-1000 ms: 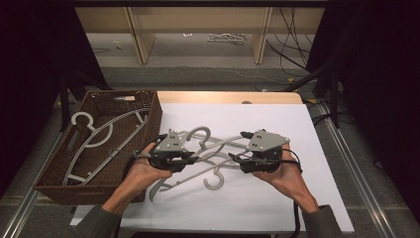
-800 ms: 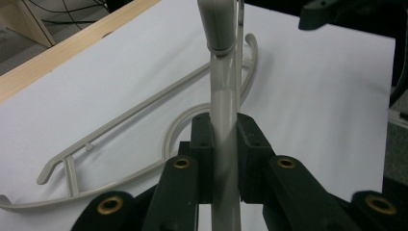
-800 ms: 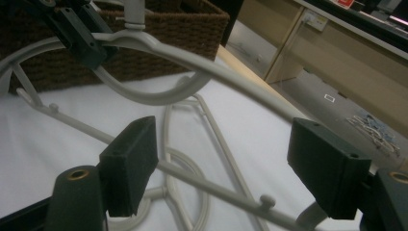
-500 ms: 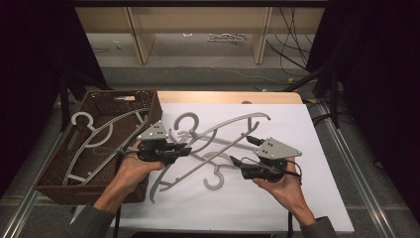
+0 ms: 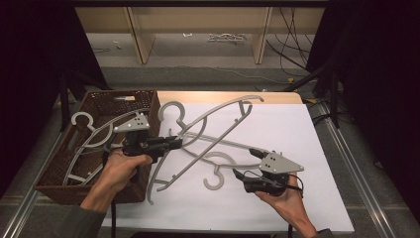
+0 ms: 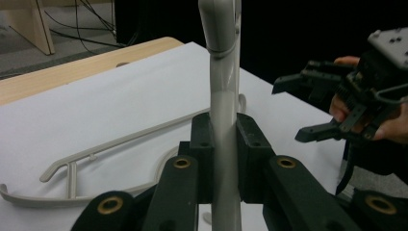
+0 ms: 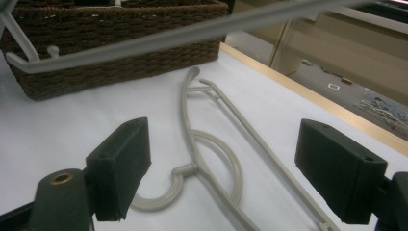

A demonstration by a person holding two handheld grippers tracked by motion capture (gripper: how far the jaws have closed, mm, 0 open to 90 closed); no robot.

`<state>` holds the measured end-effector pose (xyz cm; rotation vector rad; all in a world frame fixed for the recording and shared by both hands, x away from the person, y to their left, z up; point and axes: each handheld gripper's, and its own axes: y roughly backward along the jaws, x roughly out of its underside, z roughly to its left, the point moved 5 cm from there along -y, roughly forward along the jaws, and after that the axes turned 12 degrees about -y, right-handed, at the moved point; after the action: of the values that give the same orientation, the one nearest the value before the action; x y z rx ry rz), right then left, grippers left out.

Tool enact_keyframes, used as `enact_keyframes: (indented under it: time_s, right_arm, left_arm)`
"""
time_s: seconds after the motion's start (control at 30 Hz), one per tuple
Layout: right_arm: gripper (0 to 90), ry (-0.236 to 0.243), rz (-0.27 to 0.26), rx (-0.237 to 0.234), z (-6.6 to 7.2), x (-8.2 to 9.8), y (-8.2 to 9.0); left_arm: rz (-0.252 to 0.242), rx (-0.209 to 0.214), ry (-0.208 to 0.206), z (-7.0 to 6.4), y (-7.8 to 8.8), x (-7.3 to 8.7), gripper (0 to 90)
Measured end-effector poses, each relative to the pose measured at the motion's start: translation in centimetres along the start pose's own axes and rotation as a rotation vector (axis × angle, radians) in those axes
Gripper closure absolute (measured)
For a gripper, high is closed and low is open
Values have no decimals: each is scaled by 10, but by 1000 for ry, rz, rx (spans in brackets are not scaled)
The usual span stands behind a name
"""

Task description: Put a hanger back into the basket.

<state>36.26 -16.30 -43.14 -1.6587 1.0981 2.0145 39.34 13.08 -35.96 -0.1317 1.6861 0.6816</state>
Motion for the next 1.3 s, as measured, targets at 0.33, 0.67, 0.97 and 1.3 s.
enact_keyframes:
  time_s: [0.33,0.67,0.97,1.3]
  right_arm:
    - [211,12,36,-5,4,9,4]
    - [210,9,28,0,3,11,6]
    - [209,14,37,-4,3,13,6]
    - [210,12,40,-9,4,14,6]
  left_arm:
    - [-43,3,59,10,26,-27,795]
    - [-37,-96,47,36,62,-42,795]
    - [-20,-198,54,71,87,-34,794]
    - [36,-304,41,107,107,-18,795]
